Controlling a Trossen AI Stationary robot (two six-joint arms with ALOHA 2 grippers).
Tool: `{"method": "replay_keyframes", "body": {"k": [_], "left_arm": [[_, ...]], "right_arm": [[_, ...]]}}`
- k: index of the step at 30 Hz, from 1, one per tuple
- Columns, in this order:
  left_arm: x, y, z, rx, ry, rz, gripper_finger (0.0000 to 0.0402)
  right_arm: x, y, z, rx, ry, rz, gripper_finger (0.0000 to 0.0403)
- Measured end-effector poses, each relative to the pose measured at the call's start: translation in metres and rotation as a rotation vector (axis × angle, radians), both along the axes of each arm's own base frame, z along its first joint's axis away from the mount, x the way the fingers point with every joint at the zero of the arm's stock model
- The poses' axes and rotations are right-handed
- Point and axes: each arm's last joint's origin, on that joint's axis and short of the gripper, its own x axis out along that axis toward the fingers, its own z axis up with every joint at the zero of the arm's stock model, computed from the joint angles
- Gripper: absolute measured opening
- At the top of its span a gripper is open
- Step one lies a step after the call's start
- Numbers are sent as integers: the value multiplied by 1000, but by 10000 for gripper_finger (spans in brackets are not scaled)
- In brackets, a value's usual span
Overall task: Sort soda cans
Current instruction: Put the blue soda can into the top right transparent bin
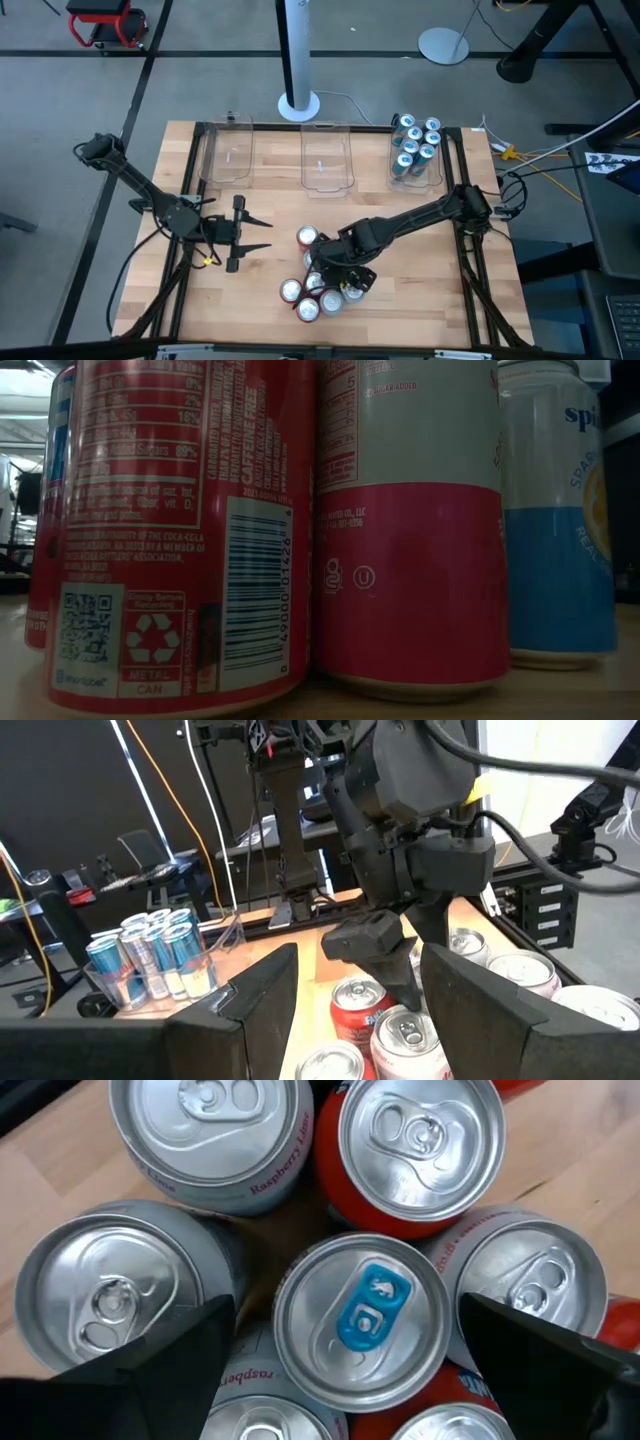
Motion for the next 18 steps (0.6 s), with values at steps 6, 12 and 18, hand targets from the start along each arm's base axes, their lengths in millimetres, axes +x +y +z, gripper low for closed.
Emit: {"method": "replay_keyframes", "body": {"k": [6, 12, 18], "left_arm": [[0, 0, 0, 1, 0, 1, 202], [0, 0, 0, 3, 1, 1, 202], [0, 0, 0, 5, 0, 1, 202]], "right_arm": [[0, 0, 0, 1, 0, 1, 385], [0, 0, -1, -1, 2, 1, 381], [0, 0, -1, -6, -1, 8, 336]]}}
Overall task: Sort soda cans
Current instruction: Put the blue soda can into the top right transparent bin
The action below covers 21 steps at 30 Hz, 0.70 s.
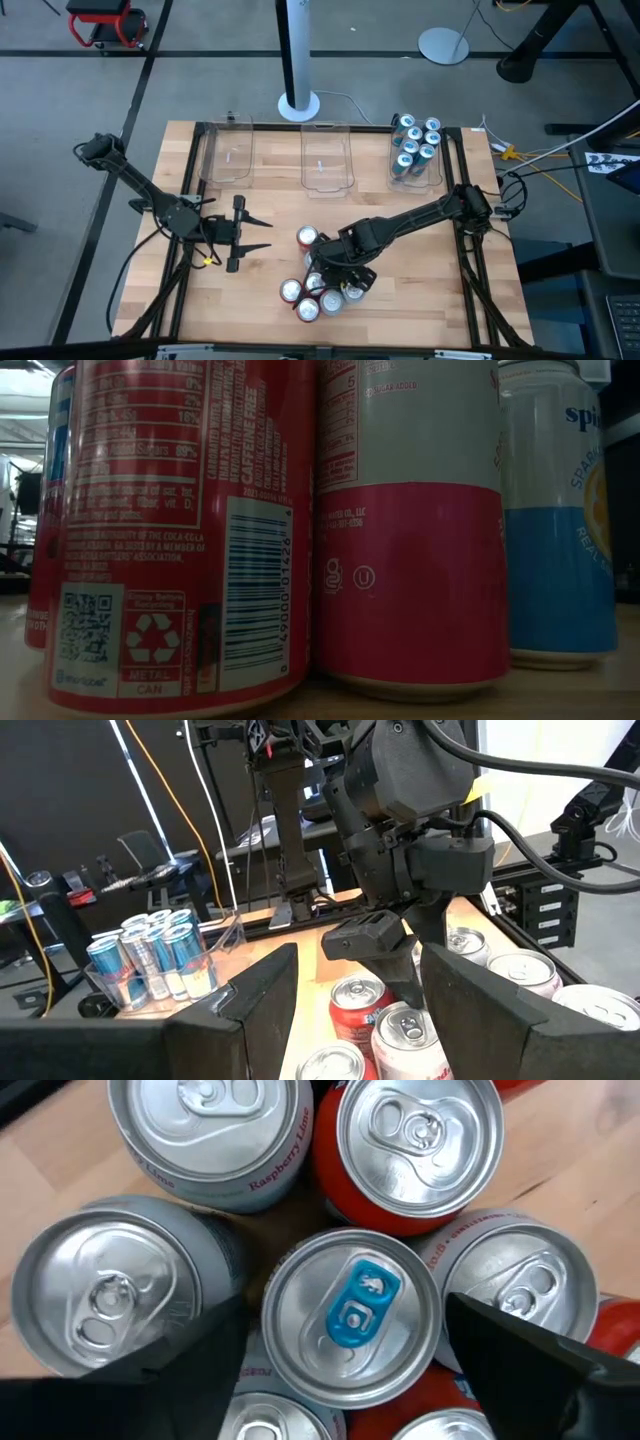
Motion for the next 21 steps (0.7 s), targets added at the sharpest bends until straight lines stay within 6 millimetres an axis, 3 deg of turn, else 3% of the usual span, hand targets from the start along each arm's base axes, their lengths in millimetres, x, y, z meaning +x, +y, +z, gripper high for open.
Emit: {"method": "replay_keyframes", "body": {"k": [6, 14, 21], "left_arm": [[0, 0, 0, 0, 0, 0, 202], [0, 0, 0, 0, 0, 0, 202], [0, 0, 0, 0, 0, 0, 202]], "right_arm": [[0, -1, 3, -37, -21, 22, 306], [1, 1, 19, -29, -50, 31, 304], [-1, 3, 9, -31, -27, 42, 303]]}}
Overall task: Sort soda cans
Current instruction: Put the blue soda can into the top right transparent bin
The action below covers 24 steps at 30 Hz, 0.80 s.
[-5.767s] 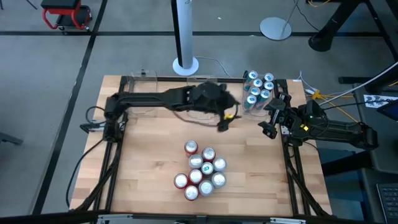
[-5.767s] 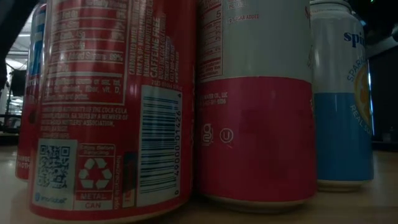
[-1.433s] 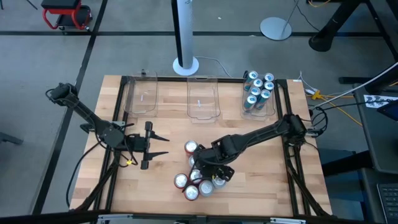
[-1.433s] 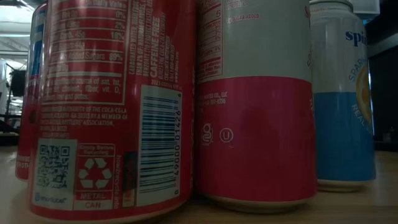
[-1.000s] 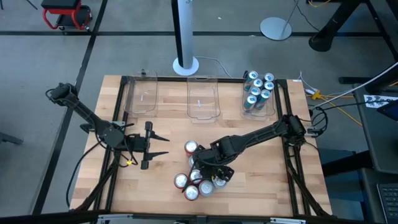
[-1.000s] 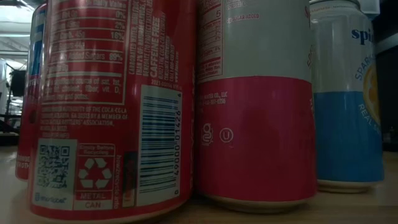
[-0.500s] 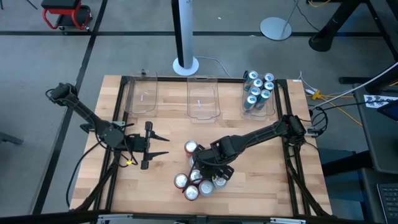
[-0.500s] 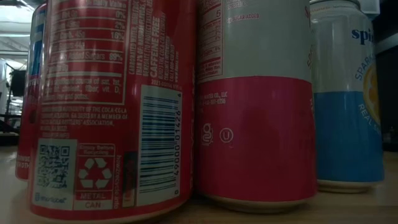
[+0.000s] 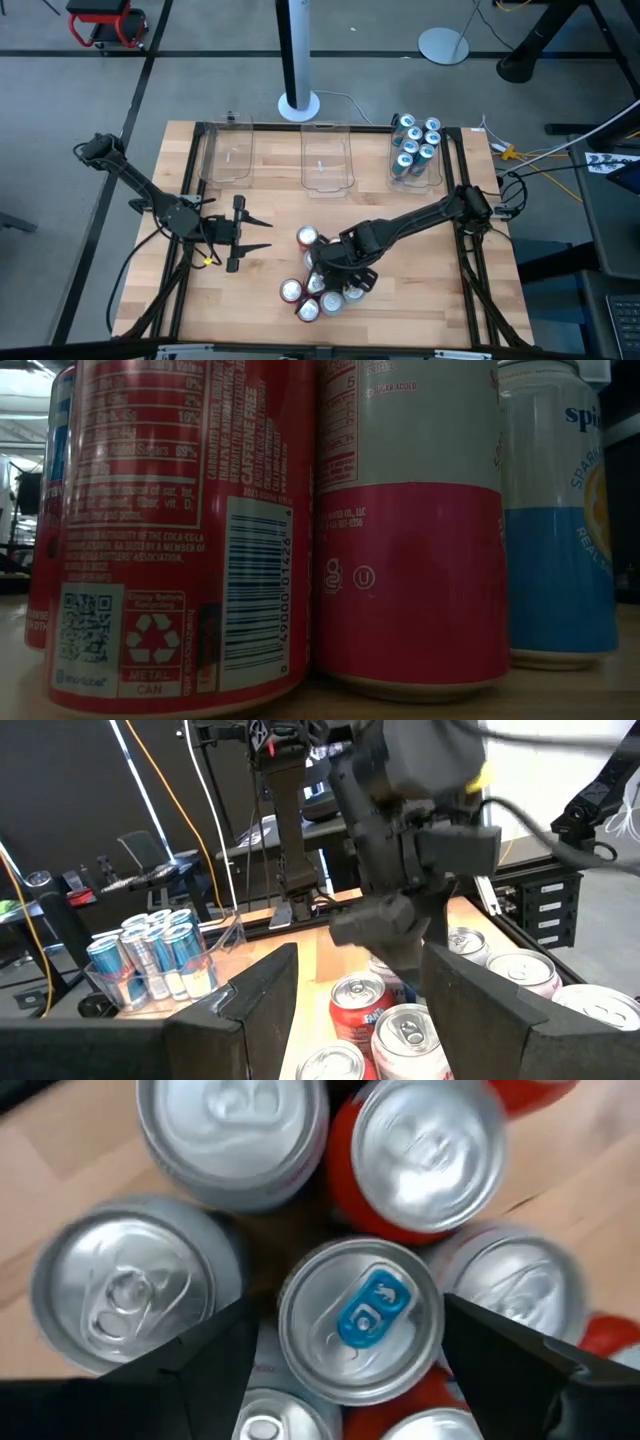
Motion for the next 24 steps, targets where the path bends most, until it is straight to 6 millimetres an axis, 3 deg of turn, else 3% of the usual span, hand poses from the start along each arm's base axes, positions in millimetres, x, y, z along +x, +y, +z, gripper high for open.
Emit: {"method": "replay_keyframes", "body": {"k": [7, 24], "left_arm": [[0, 0, 0, 1, 0, 0, 202], [0, 0, 0, 3, 0, 0, 202]], "right_arm": [[-3, -1, -15, -3, 40, 1, 303], [2, 1, -14, 27, -14, 29, 303]]}}
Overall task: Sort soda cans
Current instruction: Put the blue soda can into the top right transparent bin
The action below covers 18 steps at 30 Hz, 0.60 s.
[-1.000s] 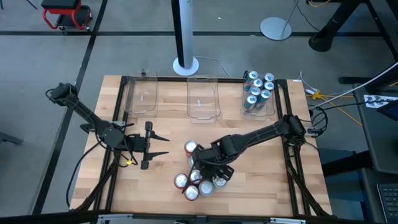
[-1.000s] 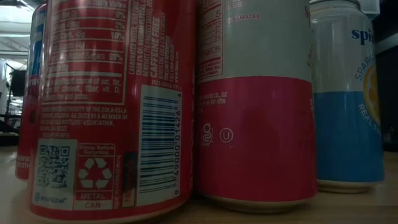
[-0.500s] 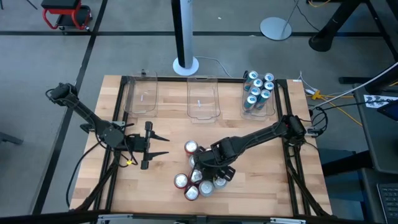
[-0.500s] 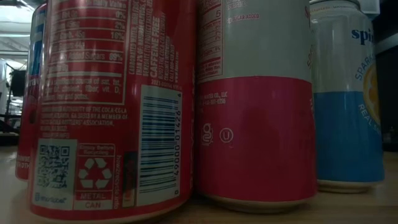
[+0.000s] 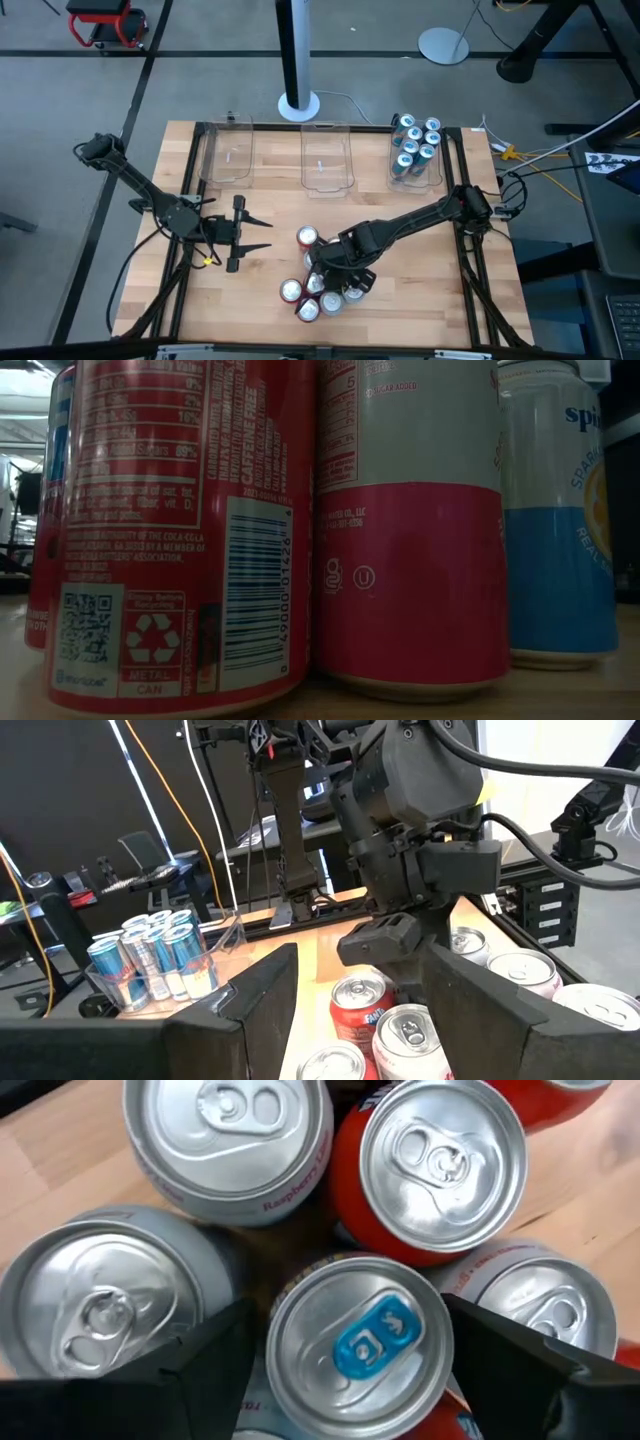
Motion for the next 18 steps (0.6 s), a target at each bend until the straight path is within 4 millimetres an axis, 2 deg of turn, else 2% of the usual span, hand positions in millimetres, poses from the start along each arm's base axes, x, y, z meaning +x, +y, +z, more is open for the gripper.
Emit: {"method": "replay_keyframes", "body": {"k": [4, 10, 18], "left_arm": [[0, 0, 0, 0, 0, 0, 202], [0, 0, 0, 0, 0, 0, 202], [0, 0, 0, 0, 0, 0, 202]], "right_arm": [[0, 0, -1, -2, 4, 1, 295], [0, 0, -1, -3, 2, 1, 235], [-1, -1, 1, -11, 2, 21, 238]]}}
